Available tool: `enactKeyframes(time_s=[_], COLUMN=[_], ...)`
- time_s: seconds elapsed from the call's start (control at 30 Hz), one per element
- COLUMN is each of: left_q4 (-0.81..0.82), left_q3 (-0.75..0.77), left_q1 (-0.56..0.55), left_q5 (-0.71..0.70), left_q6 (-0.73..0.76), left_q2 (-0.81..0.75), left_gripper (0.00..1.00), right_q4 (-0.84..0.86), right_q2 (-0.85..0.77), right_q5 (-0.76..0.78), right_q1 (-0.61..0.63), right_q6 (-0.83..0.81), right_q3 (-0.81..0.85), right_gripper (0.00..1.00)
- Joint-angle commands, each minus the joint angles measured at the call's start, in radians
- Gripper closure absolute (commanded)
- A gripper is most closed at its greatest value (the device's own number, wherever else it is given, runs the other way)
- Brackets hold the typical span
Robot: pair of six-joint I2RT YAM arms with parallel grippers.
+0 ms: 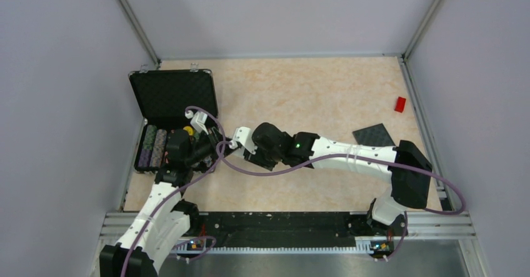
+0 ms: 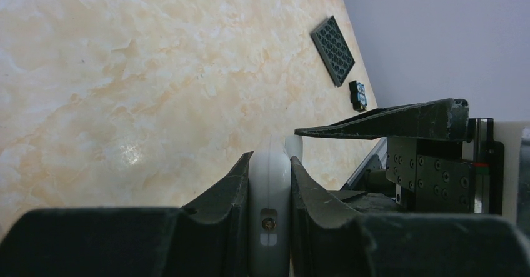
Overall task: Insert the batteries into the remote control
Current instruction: Load the battery cover into the remote control.
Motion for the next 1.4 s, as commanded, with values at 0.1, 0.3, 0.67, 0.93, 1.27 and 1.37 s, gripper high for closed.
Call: enactKeyframes(time_s=[0.1,0.3,0.67,0.93,1.27,1.37], left_q4=[0.040,0.039,0.034,0.029,0.023,0.018], left_q3=[0.039,0.044,0.049,0.050,0.050,0.052], left_q1=[-0.009,-0.010,-0.010,-0.010,-0.010,-0.010], left_q5=[0.026,0.024,0.031,0.021,0.011,0.008], left_q6=[0.004,-0.003,-0.002,-0.001,0.000,0.002], left_q2=[-0.002,-0.002,-0.005,-0.009,-0.006,-0.007], left_gripper=[1.00,1.00,1.00,1.00,1.00,1.00], right_q4=[0.035,0.027,0.028,0.024,0.022,0.021], right_q2=[0.009,0.020,0.038,0.036,0.034,0.036], right_q5=[0.001,-0.008,-0.009,-0.027,-0.060,-0.057], right_q1=[0.013,0.012,0.013,0.012,0.012,0.012], right_q6=[-0.009,-0.012,-0.010,-0.010,-0.016,-0.015], right_q3=[0.055,0.053,0.055,0.047,0.051,0.047], right_gripper=[0.64,0.64,0.64,0.64,0.64,0.64])
